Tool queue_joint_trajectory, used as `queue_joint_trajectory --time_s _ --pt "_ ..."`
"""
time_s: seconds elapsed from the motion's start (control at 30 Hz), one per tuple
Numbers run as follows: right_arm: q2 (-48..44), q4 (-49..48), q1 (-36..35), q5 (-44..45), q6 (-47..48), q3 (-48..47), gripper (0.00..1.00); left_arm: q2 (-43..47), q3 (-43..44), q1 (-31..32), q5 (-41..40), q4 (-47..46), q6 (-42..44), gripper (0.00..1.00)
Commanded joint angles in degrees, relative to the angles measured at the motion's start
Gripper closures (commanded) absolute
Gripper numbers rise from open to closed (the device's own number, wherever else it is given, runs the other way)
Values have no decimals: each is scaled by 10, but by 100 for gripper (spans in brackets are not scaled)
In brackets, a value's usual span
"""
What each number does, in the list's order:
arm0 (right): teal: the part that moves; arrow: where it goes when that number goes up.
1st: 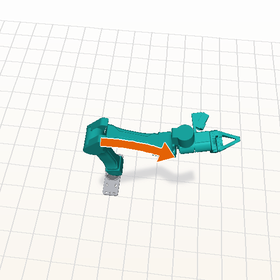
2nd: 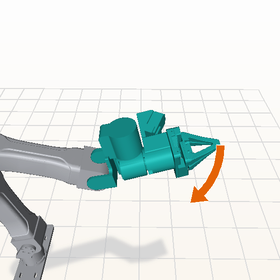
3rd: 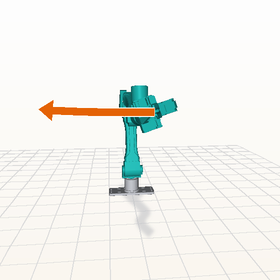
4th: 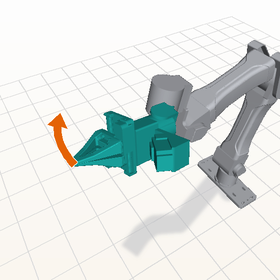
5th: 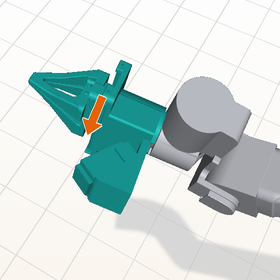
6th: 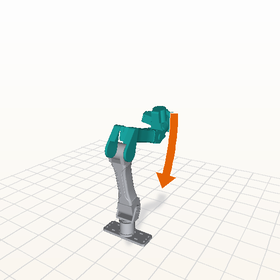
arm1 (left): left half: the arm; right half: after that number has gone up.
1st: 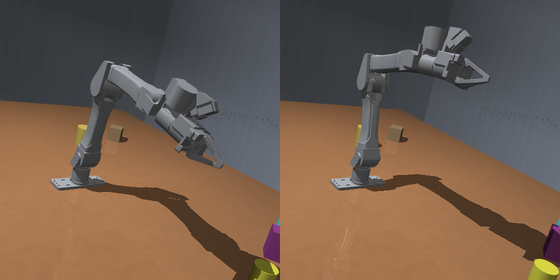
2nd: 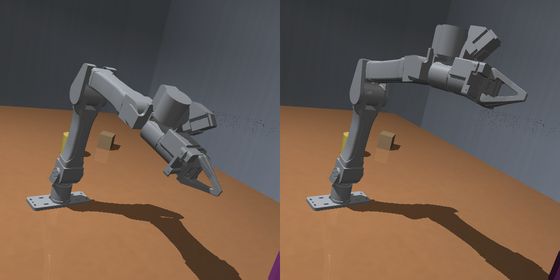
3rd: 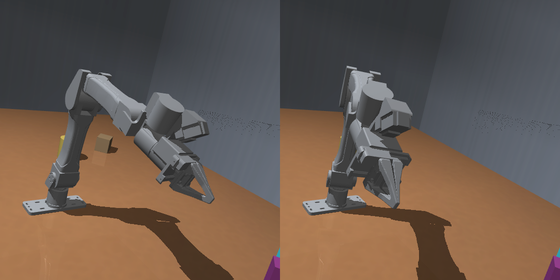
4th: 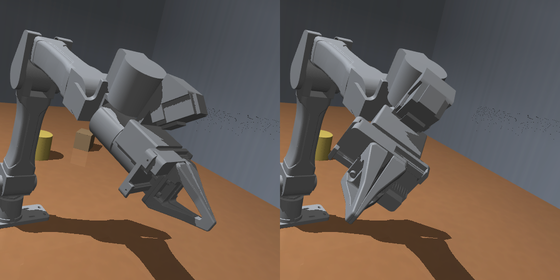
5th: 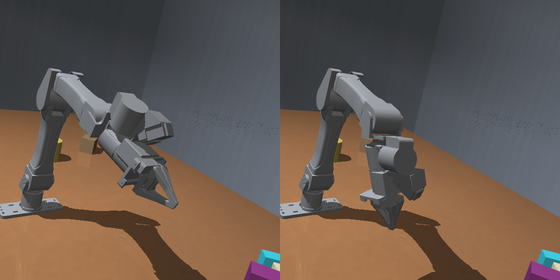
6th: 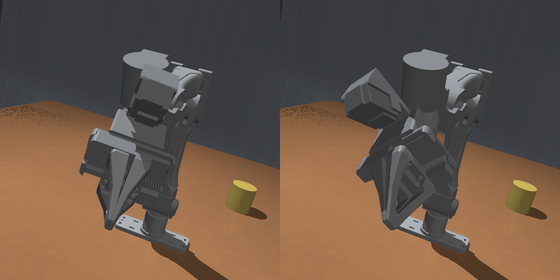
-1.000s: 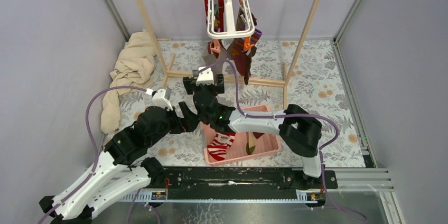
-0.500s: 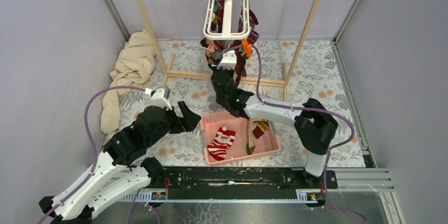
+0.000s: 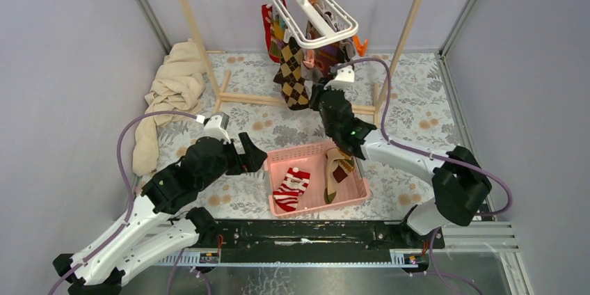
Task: Remove the socks clipped to the hanger
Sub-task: Adjust the hanger on the clothesline.
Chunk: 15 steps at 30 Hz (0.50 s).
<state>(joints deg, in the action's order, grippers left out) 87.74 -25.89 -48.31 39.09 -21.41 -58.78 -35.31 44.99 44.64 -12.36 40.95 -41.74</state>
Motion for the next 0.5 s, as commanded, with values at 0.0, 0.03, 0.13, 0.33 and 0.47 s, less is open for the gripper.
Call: queue_joint_trajectory --time_s 0.0,0.03,0.13,0.33,0.47 --pt "-47 7 44 -85 -48 9 76 -9 4 2 6 -30 -6 2" --pt "-51 13 56 -102 -57 10 76 -12 5 3 7 -32 -6 2" --pt "-56 22 98 -171 -84 9 76 -18 8 2 12 -35 -6 2" --pt "-39 30 172 -293 -123 -7 76 -27 11 3 17 -39 -8 2" --pt "-15 39 213 -361 -144 -35 77 -30 13 3 18 -39 -8 2"
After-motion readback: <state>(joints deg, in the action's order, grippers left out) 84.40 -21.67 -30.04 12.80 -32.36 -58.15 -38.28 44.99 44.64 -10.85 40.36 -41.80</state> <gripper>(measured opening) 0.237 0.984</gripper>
